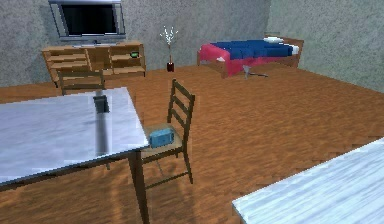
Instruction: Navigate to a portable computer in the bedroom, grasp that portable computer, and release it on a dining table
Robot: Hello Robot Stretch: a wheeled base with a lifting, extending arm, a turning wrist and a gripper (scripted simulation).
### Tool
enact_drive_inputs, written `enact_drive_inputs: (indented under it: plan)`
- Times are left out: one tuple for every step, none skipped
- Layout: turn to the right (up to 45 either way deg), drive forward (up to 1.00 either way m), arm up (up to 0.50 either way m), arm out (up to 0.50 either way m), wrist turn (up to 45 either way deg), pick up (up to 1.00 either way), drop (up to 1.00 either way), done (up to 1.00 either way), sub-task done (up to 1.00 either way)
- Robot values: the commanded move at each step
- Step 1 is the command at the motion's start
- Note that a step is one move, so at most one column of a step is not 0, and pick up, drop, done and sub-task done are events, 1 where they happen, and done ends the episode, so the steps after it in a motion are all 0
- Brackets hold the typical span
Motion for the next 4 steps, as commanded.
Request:
enact_drive_inputs:
  plan:
    - [0.0,0.0,0.38,0.0,0.0,0.0,0.0,0.0,0.0]
    - [0.0,0.0,0.0,0.18,0.0,0.0,0.0,0.0,0.0]
    - [0.0,0.0,0.0,0.0,45.0,0.0,0.0,0.0,0.0]
    - [0.0,0.0,0.0,0.0,45.0,0.0,0.0,0.0,0.0]
